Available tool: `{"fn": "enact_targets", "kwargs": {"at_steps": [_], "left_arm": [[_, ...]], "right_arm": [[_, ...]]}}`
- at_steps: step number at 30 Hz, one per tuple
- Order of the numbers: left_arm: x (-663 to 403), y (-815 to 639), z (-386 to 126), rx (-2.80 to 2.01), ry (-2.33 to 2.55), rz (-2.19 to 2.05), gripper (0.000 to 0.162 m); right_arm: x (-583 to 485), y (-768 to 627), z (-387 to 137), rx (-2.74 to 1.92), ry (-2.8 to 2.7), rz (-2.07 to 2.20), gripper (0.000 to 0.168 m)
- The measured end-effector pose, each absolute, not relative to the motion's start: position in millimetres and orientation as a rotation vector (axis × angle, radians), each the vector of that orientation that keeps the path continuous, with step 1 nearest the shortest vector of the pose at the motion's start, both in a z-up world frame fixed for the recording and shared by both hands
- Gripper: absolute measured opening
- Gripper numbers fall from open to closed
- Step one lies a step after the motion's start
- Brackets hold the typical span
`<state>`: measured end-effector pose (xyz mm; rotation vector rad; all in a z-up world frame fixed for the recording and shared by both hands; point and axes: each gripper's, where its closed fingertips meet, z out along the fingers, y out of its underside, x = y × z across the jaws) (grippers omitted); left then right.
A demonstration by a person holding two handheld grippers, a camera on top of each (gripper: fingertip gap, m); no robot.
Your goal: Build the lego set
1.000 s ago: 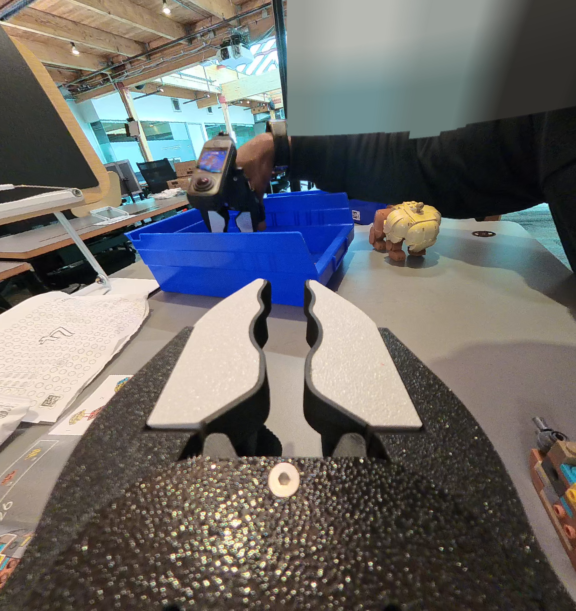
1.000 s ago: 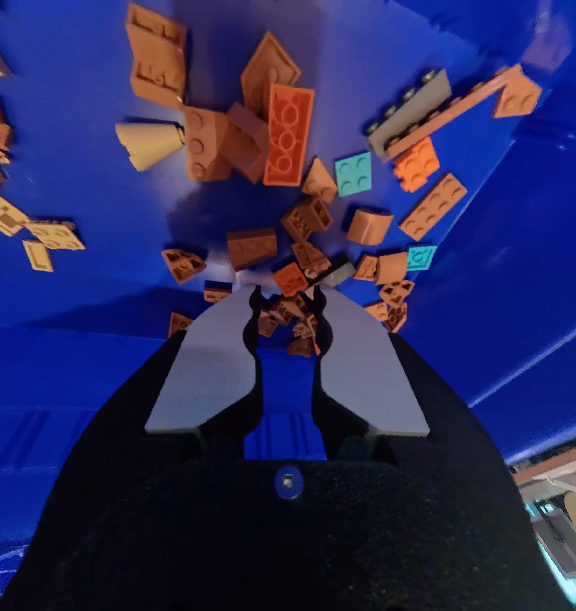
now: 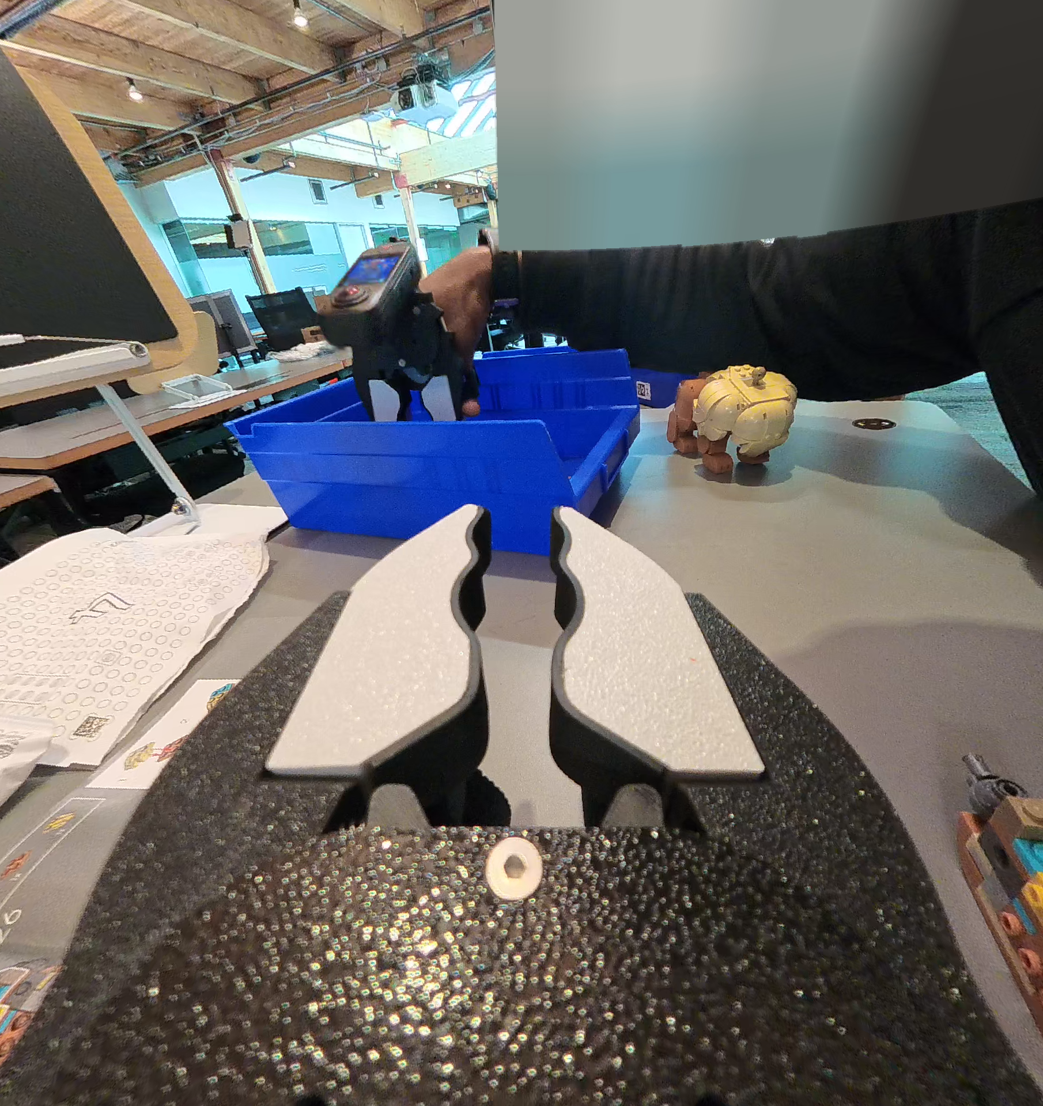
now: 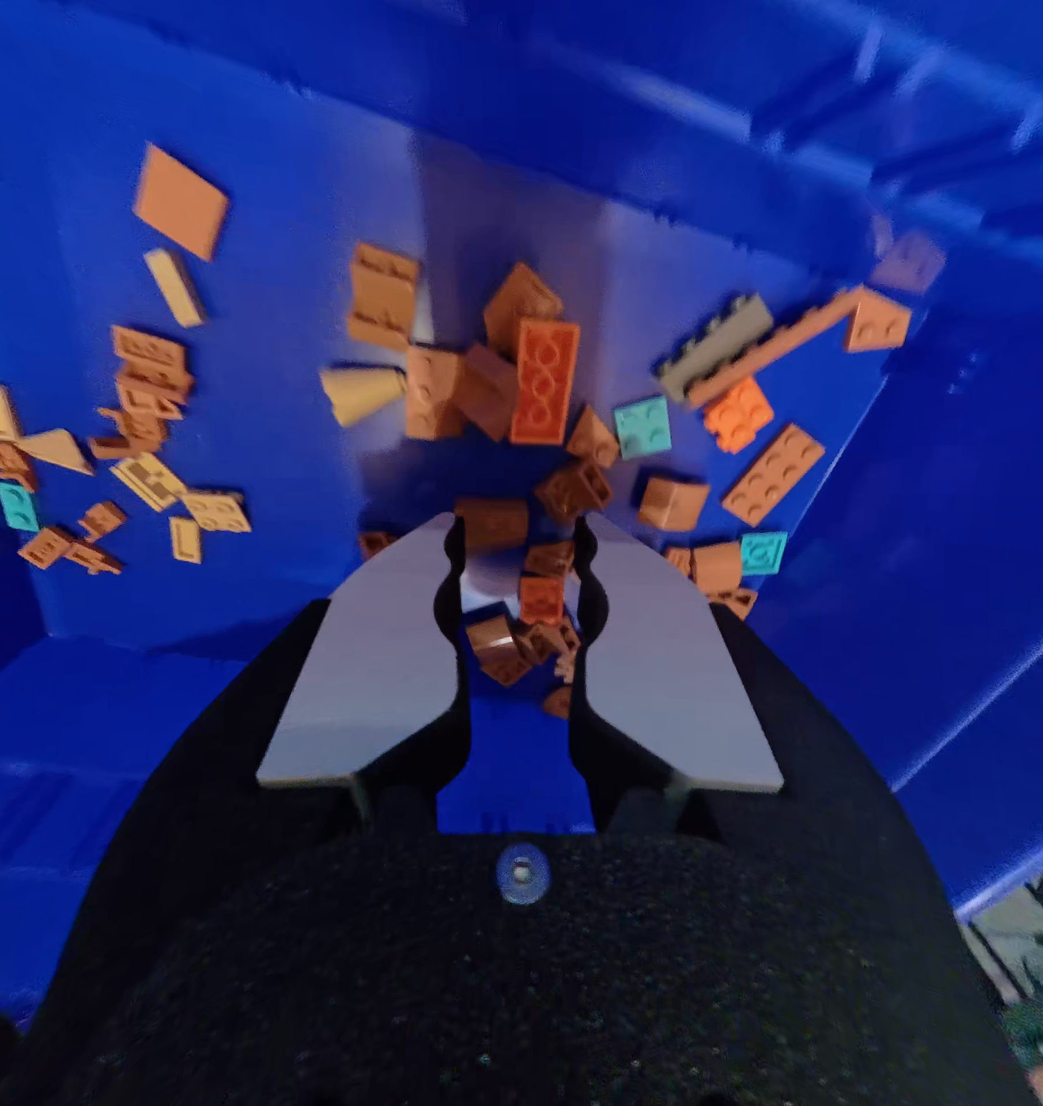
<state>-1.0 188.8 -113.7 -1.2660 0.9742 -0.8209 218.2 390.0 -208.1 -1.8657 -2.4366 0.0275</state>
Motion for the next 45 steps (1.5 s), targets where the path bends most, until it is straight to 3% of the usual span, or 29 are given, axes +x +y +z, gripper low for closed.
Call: {"fn": "enact_targets", "kwargs": {"at_steps": [6,10,16,32,45], "left_arm": [[-0.8,188.9,-113.8,-1.268,0.974,-0.82,0.018],[-1.1,188.7,-113.5,-1.266,0.973,-0.821,0.017],[-1.0,188.5,-113.4,-1.265,0.974,-0.821,0.017],[-0.9,188.7,-113.4,-1.266,0.974,-0.82,0.018],[-0.9,187.8,-113.3,-1.26,0.977,-0.817,0.017]], "right_arm": [[190.8,374.6,-211.5,-1.767,-2.456,0.171,0.033],[181.6,382.3,-213.4,-1.712,-2.43,0.103,0.017],[187.4,398.6,-211.0,-1.714,-2.375,-0.004,0.008],[207.4,395.3,-206.0,-1.773,-2.319,0.063,0.006],[215.7,375.7,-187.0,-1.767,-2.288,0.064,0.02]]}}
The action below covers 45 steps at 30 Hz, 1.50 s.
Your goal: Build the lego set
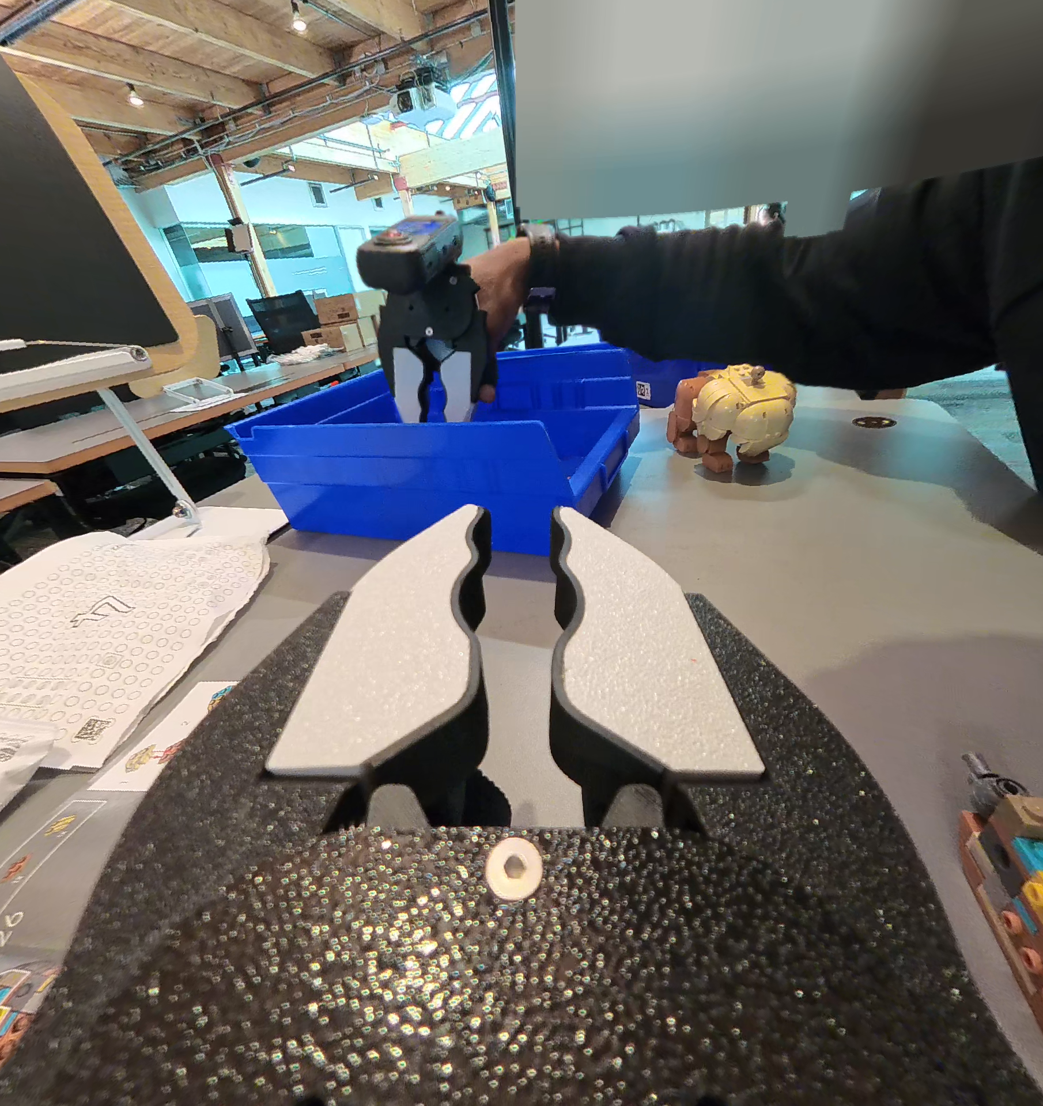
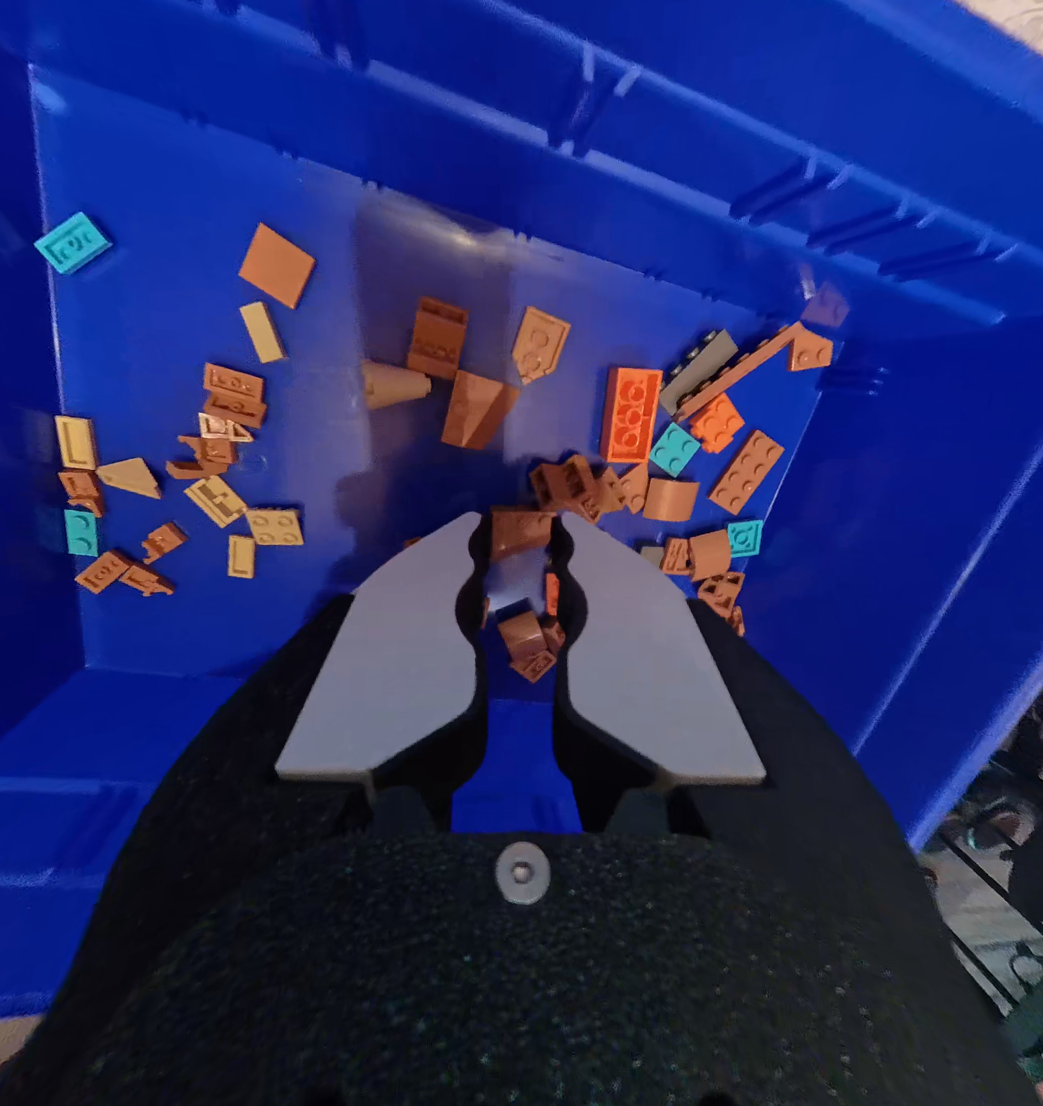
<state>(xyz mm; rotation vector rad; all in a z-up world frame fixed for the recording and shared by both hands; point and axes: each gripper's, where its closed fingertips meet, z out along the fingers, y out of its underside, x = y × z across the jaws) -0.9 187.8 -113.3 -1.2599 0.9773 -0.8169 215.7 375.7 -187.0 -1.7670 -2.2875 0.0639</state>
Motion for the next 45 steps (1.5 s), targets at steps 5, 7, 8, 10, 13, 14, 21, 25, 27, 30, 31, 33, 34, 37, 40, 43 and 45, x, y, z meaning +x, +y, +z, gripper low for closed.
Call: {"fn": "enact_targets", "kwargs": {"at_steps": [5,7,8,10,13,14,21,25,27,30,31,33,34,37,40,43,45], "left_arm": [[-1.1,186.3,-113.8,-1.26,0.984,-0.82,0.018],[-1.0,185.8,-114.1,-1.264,0.986,-0.825,0.018],[-0.8,185.3,-114.4,-1.266,0.989,-0.827,0.018],[0.5,183.4,-114.8,-1.268,0.997,-0.835,0.018],[4.1,178.2,-114.1,-1.266,1.009,-0.859,0.019],[5.4,176.2,-113.0,-1.26,1.012,-0.863,0.019],[15.8,153.1,-107.4,-1.184,1.123,-0.907,0.031],[17.5,105.9,-116.8,-1.181,1.454,-1.066,0.043],[10.6,83.0,-119.7,-1.193,1.597,-1.11,0.054],[-0.7,49.3,-122.3,-1.231,1.765,-1.209,0.057],[-3.5,41.9,-127.6,-1.252,1.826,-1.194,0.057],[-7.6,36.6,-146.2,-1.319,1.944,-1.07,0.06],[-10.4,36.3,-158.0,-1.371,2.005,-0.993,0.061],[-18.8,33.6,-185.9,-1.51,2.149,-0.839,0.062],[-26.3,31.2,-205.0,-1.61,2.243,-0.776,0.041],[-30.6,35.4,-214.0,-1.715,2.24,-0.813,0.029],[-29.5,41.1,-212.6,-1.768,2.179,-0.883,0.027]], "right_arm": [[220.7,363.2,-157.8,-1.787,-2.2,-0.045,0.023],[222.7,355.7,-140.3,-1.821,-2.123,-0.107,0.023],[222.7,350.8,-130.1,-1.841,-2.069,-0.137,0.022],[220.1,338.4,-108.4,-1.869,-1.949,-0.187,0.023],[206.4,312.7,-77.9,-1.857,-1.747,-0.2,0.022],[198.9,304.1,-68.9,-1.84,-1.667,-0.191,0.022],[101.0,209.7,-57.0,-1.522,-1.389,0.142,0.015],[59.5,170.2,-81.1,-1.405,-1.287,0.34,0.009],[45.6,158.5,-99.0,-1.398,-1.27,0.416,0.007],[34.0,149.8,-116.5,-1.394,-1.327,0.389,0.007],[31.1,149.0,-119.9,-1.388,-1.34,0.379,0.007],[25.1,147.6,-128.4,-1.41,-1.356,0.404,0.007],[22.6,146.8,-131.7,-1.419,-1.356,0.42,0.007],[19.2,145.2,-142.2,-1.425,-1.386,0.404,0.007],[16.6,143.9,-151.8,-1.431,-1.422,0.386,0.007],[14.0,142.6,-155.7,-1.427,-1.438,0.386,0.007],[13.3,141.4,-156.3,-1.427,-1.434,0.403,0.007]]}}
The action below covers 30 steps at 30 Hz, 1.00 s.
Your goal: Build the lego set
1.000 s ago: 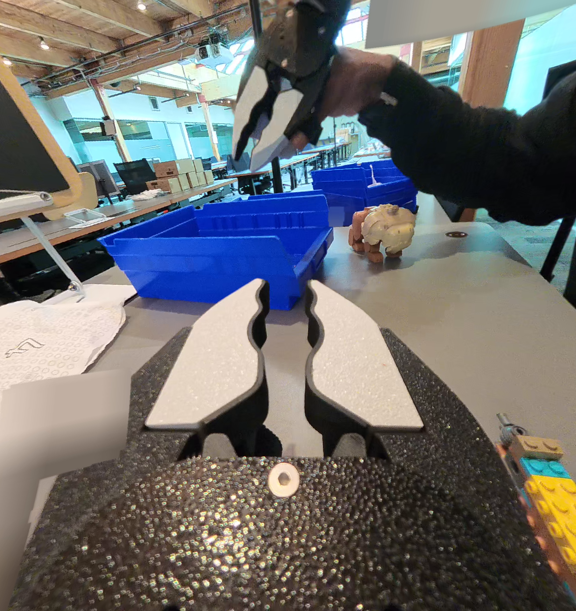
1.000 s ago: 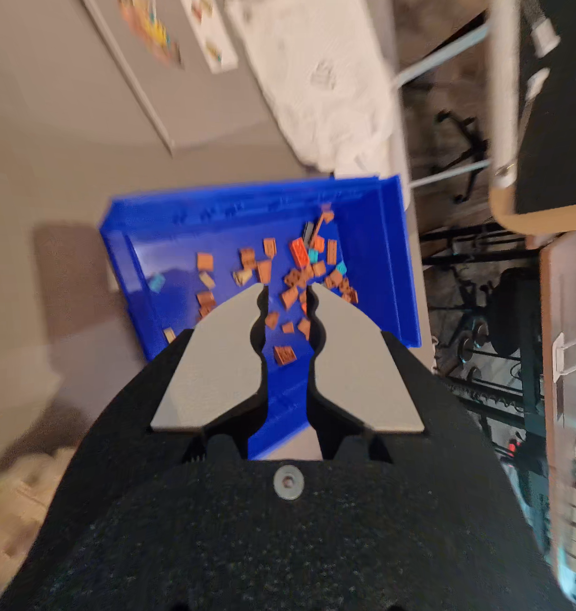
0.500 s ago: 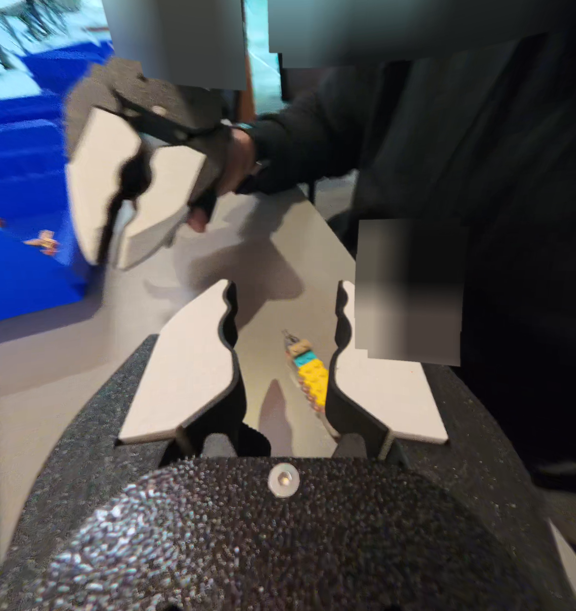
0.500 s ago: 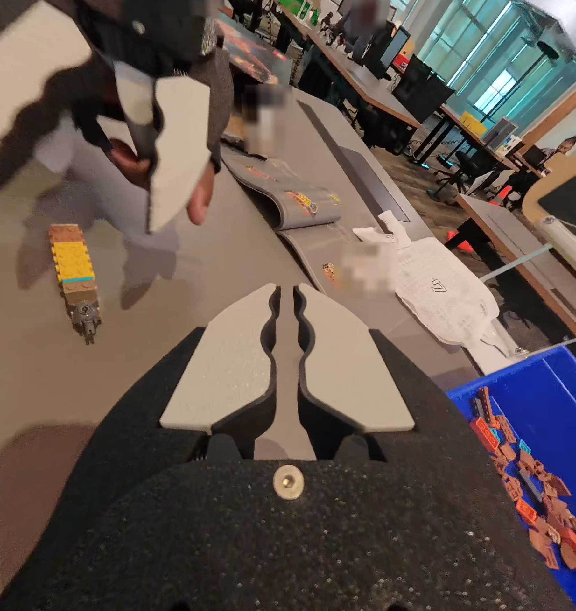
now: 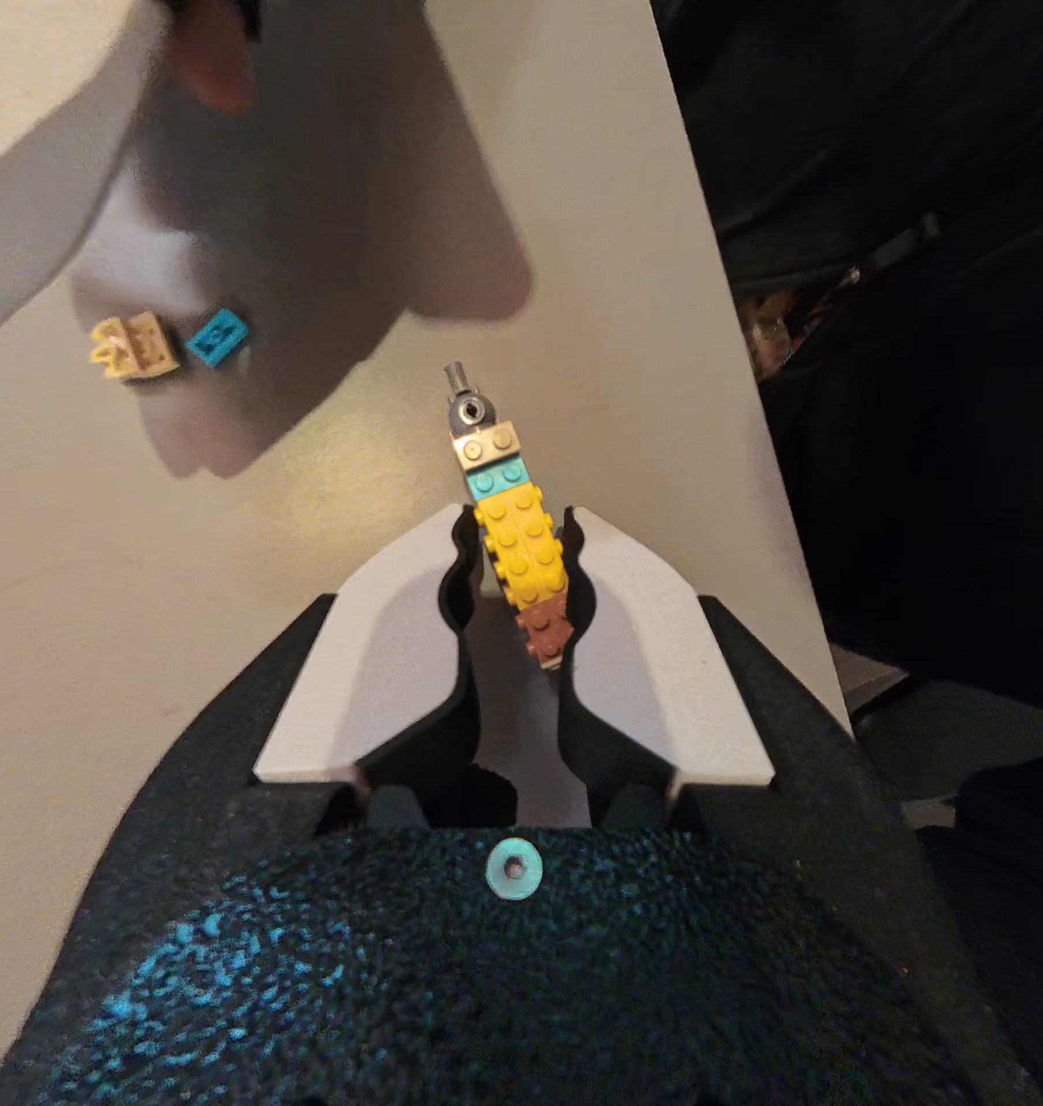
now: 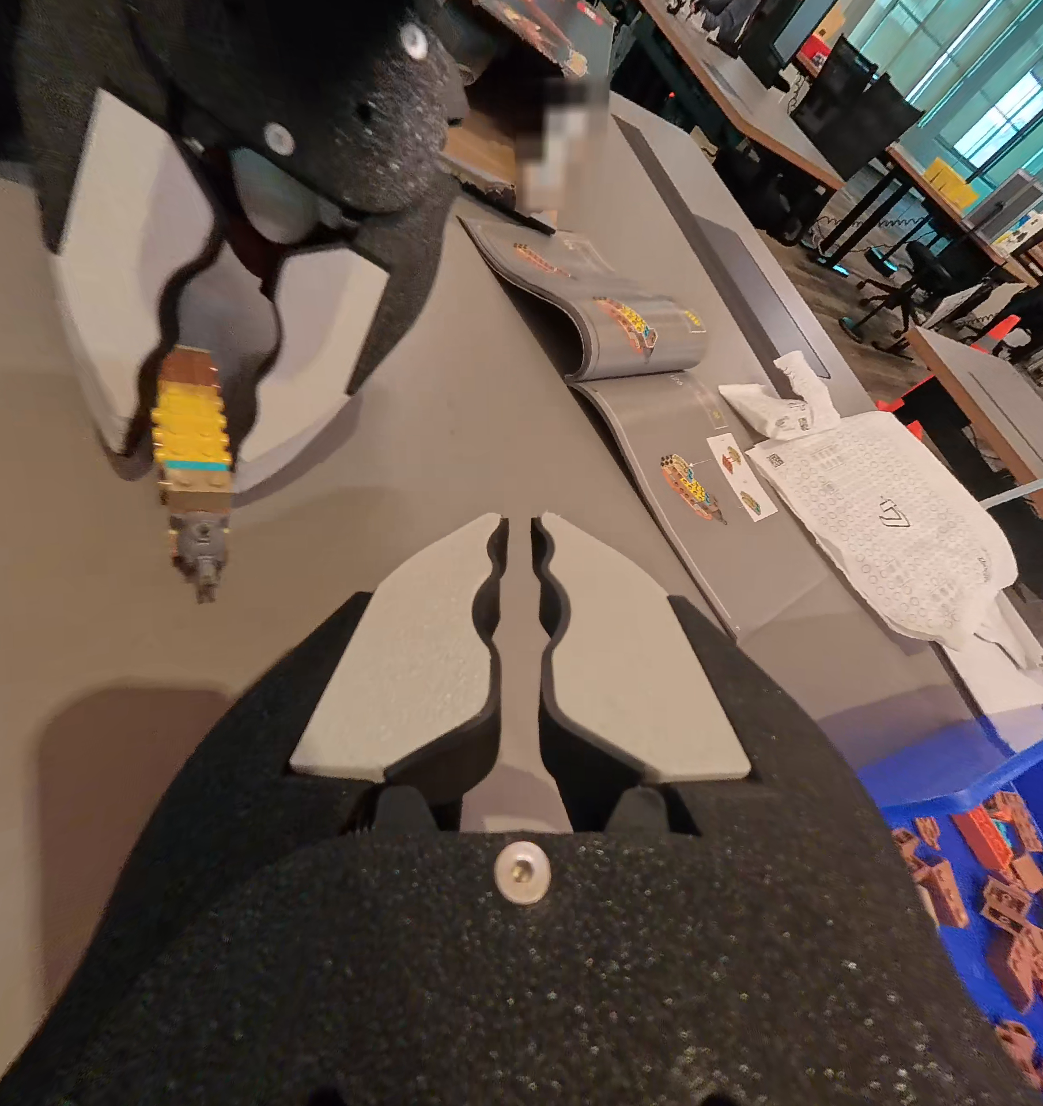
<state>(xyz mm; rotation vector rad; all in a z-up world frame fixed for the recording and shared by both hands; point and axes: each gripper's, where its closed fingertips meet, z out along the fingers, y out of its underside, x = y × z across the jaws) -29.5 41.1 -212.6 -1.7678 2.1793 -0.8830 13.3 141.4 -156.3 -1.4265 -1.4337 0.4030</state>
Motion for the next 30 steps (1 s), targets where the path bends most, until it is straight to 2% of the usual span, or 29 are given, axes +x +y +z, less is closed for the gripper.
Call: {"fn": "enact_targets", "kwargs": {"at_steps": [8,13,16,20,30], "left_arm": [[-6.8,97.7,-169.6,-1.896,1.515,-1.332,0.026],[-5.3,136.5,-116.2,-1.681,1.041,-1.644,0.025],[-9.3,150.4,-91.7,-1.541,0.821,-1.788,0.025],[-10.7,156.0,-75.1,-1.388,0.659,-1.894,0.025],[0.6,149.3,-74.8,-1.259,0.619,-1.906,0.025]], "right_arm": [[32.4,157.0,-125.2,-1.418,-1.199,0.502,0.008],[38.0,159.2,-112.6,-1.439,-1.072,0.727,0.018],[32.3,155.1,-114.7,-1.388,-1.103,0.71,0.022],[16.0,143.0,-121.0,-1.367,-1.158,0.742,0.025],[-6.8,129.3,-111.9,-1.439,-1.053,1.181,0.031]]}}
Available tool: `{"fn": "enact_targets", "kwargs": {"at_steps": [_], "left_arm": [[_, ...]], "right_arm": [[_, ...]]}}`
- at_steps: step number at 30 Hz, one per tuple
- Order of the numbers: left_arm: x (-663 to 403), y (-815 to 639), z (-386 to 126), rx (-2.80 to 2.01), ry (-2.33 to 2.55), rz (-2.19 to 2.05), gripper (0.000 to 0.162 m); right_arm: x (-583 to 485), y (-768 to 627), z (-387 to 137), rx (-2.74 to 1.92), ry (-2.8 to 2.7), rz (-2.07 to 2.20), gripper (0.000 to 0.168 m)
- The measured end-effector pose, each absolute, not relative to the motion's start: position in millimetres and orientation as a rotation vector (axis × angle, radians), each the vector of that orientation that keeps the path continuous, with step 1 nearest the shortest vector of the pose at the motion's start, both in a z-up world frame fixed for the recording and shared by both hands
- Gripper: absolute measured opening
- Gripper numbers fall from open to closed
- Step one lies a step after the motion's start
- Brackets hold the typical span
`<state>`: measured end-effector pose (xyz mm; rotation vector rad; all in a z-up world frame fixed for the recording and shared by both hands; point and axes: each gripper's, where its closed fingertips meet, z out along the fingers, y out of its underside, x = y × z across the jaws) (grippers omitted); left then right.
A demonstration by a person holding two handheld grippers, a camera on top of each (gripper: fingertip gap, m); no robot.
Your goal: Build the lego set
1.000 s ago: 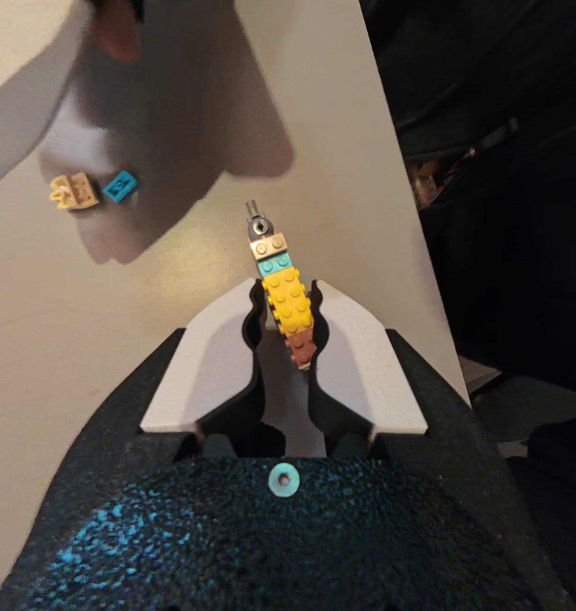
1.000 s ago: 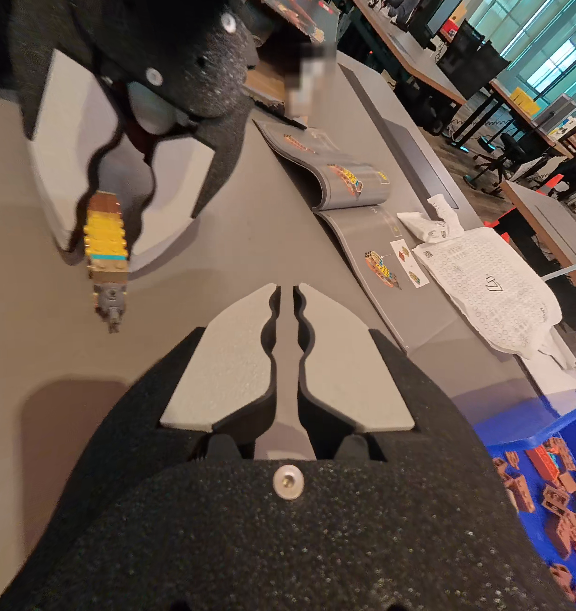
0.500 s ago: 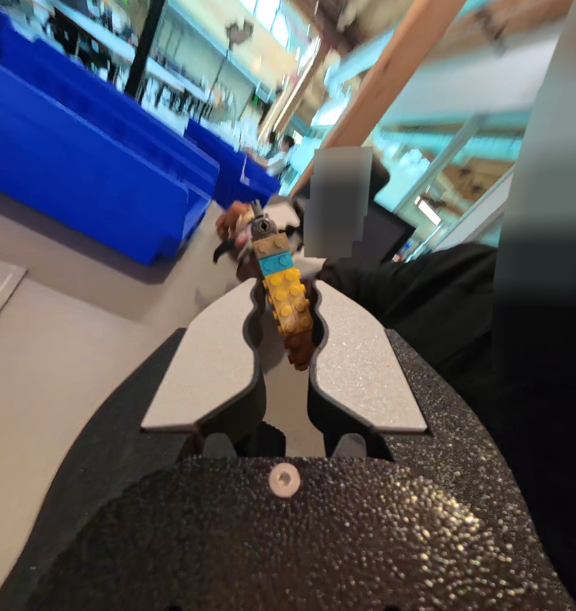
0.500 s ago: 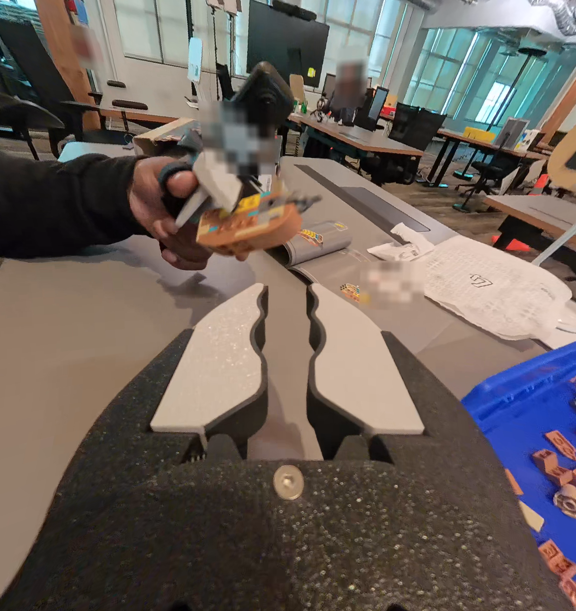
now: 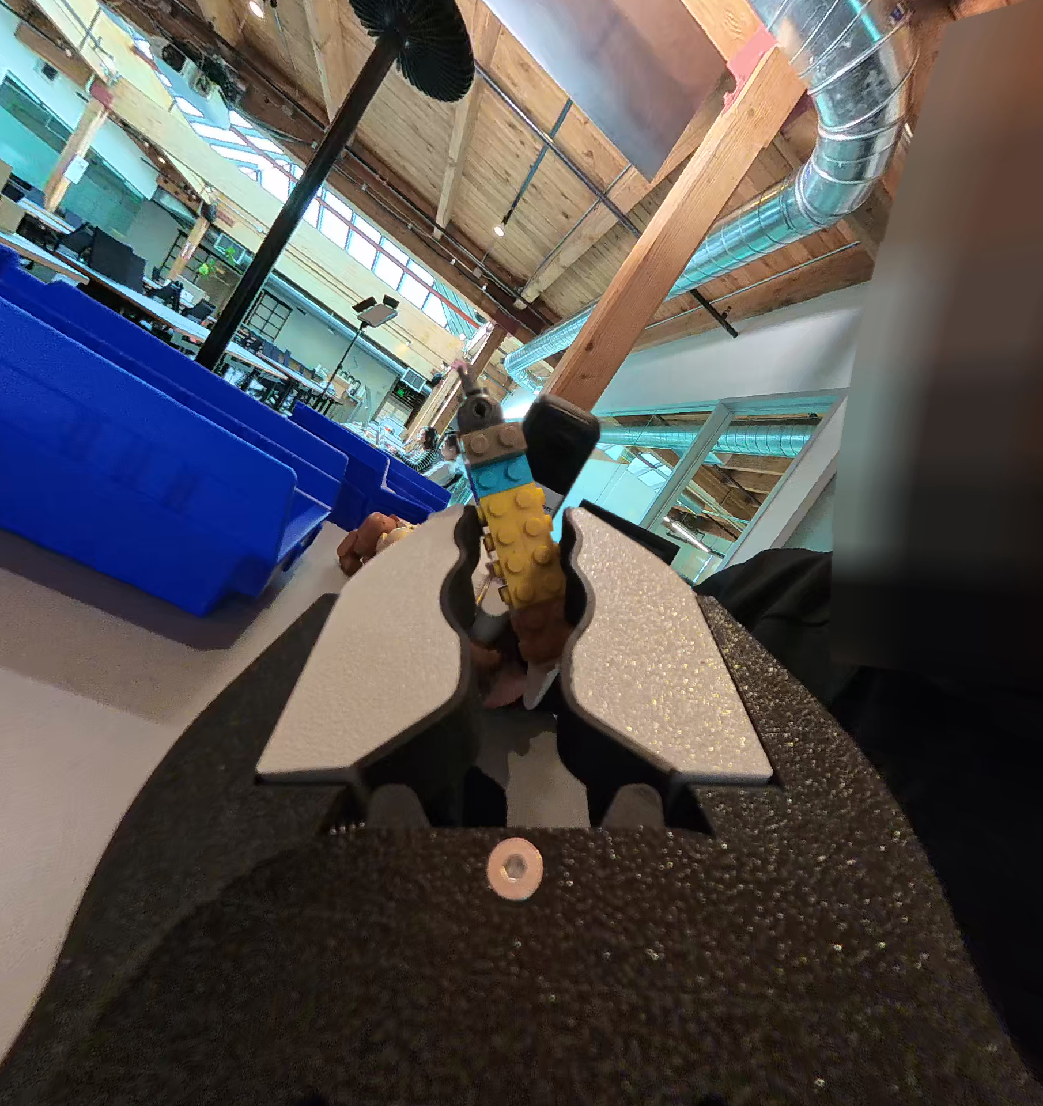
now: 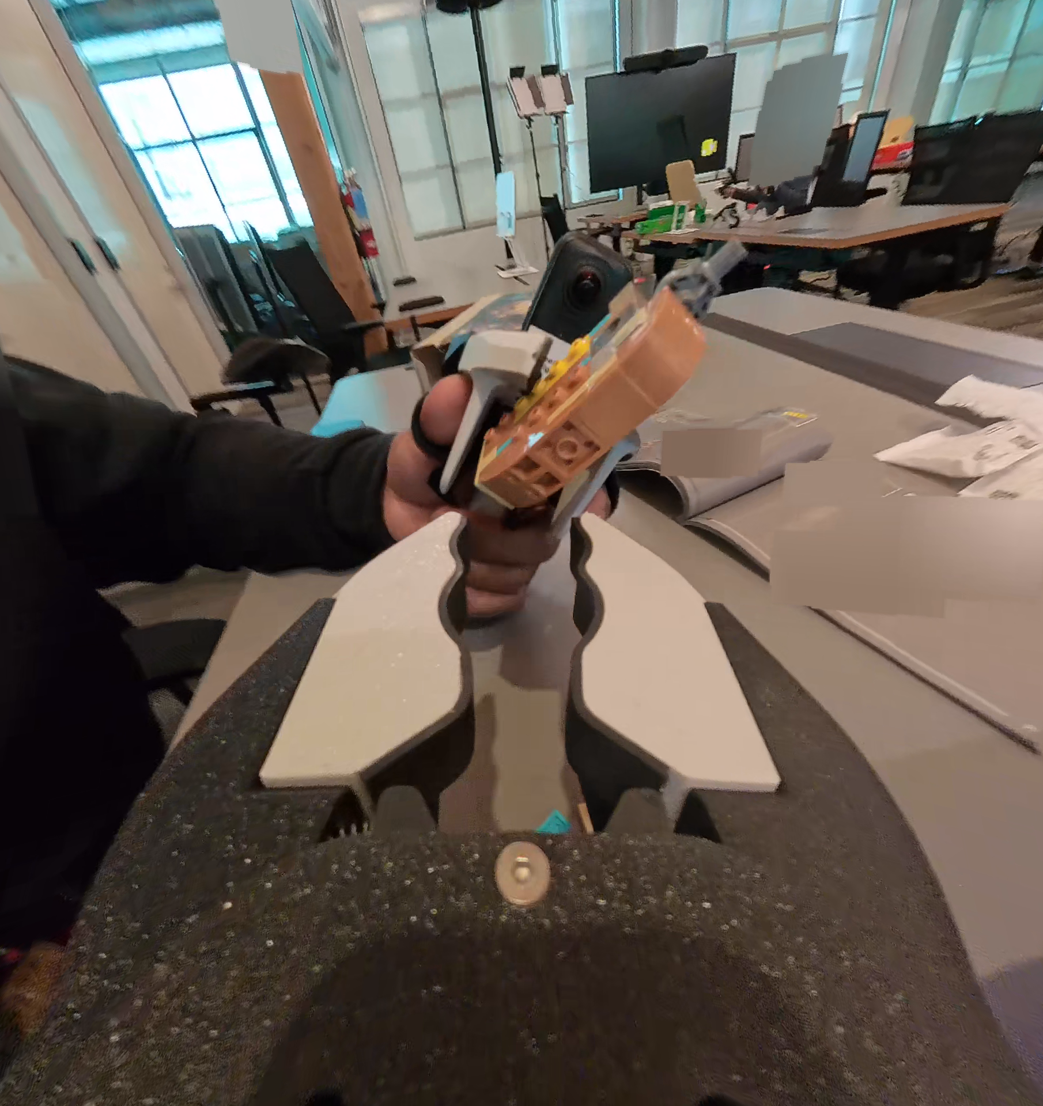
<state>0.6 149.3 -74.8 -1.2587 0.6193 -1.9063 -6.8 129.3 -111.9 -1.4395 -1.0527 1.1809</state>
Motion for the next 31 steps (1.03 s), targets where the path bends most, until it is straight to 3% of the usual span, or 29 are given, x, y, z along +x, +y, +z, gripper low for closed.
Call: {"fn": "enact_targets", "kwargs": {"at_steps": [13,31], "left_arm": [[13.7,141.2,-85.8,-1.294,0.71,-1.831,0.025],[12.2,136.4,-88.6,-1.302,0.788,-1.819,0.021]], "right_arm": [[-3.6,126.9,-112.0,-1.486,-0.98,1.393,0.024],[4.4,125.5,-109.3,-1.442,-1.031,1.305,0.018]]}}
